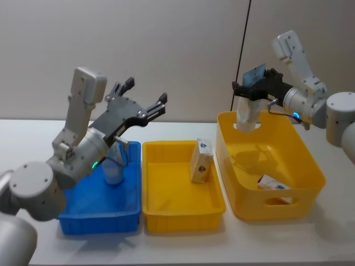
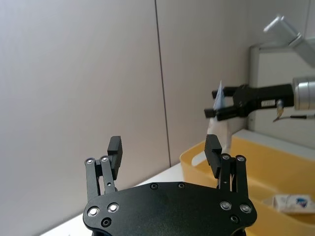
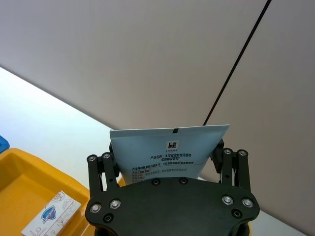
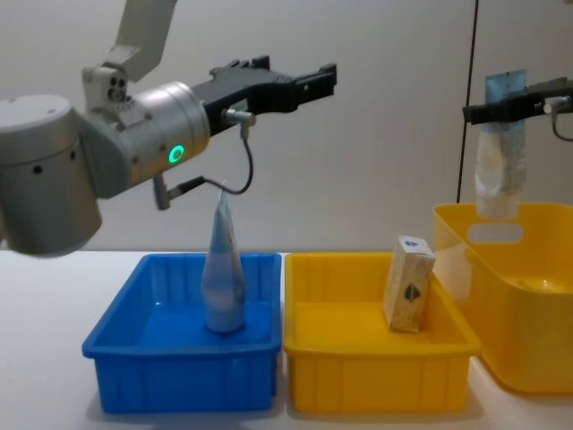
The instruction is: Bimanual collaborative sorting of washing and personal care products
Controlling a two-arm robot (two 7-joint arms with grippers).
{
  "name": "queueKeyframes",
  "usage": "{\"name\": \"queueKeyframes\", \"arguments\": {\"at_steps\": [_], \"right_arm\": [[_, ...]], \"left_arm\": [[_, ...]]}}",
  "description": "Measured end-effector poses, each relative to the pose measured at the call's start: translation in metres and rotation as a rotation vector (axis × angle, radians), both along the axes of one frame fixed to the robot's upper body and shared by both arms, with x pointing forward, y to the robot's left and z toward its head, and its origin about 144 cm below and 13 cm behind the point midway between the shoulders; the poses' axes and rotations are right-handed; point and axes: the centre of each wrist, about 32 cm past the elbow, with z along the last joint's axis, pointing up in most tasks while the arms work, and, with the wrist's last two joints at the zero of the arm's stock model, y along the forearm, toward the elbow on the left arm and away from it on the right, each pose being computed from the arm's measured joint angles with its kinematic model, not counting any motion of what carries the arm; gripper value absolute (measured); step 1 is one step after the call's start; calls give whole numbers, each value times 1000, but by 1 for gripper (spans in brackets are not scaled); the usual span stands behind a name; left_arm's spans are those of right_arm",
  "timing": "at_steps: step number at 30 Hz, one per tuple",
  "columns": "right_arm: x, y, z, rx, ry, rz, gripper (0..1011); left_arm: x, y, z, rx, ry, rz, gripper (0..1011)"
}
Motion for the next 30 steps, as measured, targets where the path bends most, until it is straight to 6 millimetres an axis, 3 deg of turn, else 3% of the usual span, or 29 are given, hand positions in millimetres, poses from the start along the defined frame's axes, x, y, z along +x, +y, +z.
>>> {"name": "queueKeyframes", "arguments": {"at_steps": [19, 30], "right_arm": [[-1, 1, -3, 1, -2, 1, 1002], [-7, 7, -23, 17, -13, -5, 1002]], "left_arm": [[-51, 22, -28, 80, 66, 142, 1001], [-83, 30, -39, 130, 95, 212, 1001]]}}
